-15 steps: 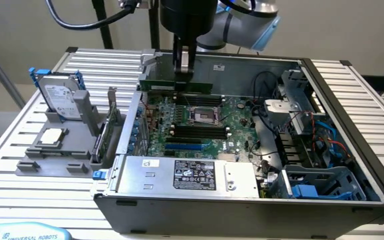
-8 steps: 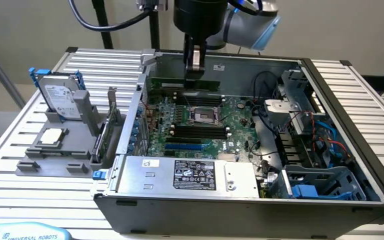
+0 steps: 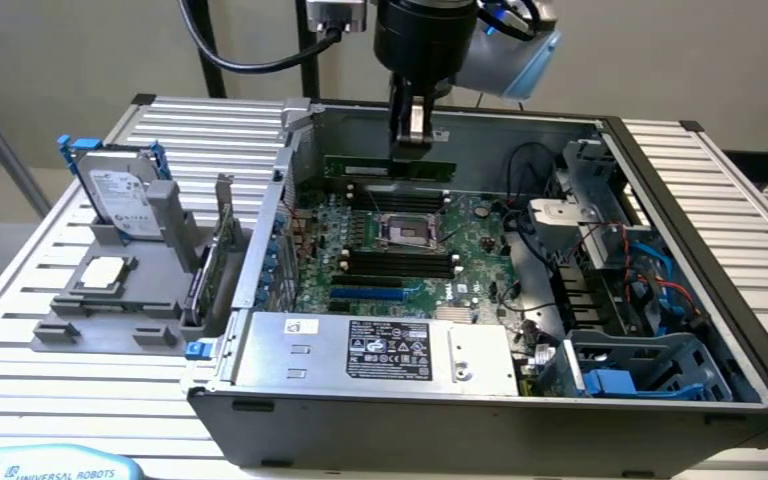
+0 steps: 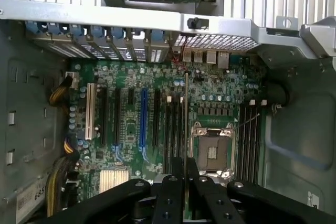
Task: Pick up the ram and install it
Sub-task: 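Pick up the ram and move it above insertion slot, then insert the ram into the slot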
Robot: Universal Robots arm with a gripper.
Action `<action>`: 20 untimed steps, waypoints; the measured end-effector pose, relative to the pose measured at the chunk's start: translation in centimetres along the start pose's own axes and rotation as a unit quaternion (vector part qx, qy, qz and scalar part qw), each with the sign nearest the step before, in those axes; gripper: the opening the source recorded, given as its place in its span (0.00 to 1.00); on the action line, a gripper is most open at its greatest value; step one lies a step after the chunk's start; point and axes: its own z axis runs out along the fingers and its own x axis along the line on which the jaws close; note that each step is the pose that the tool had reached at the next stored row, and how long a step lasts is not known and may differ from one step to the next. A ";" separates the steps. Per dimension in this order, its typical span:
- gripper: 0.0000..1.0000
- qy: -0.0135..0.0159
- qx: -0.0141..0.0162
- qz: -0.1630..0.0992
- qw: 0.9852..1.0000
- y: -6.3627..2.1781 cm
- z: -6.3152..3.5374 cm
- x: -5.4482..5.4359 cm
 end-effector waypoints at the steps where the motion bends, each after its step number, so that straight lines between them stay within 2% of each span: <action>1: 0.13 0.000 0.000 0.000 1.000 -0.35 0.17 0.0; 8: 0.13 0.000 0.001 0.006 1.000 -2.30 1.02 -0.2; 11: 0.13 -0.001 0.001 0.011 1.000 -2.61 1.15 -0.3; 20: 0.13 -0.001 0.001 0.011 1.000 -2.62 1.16 -0.3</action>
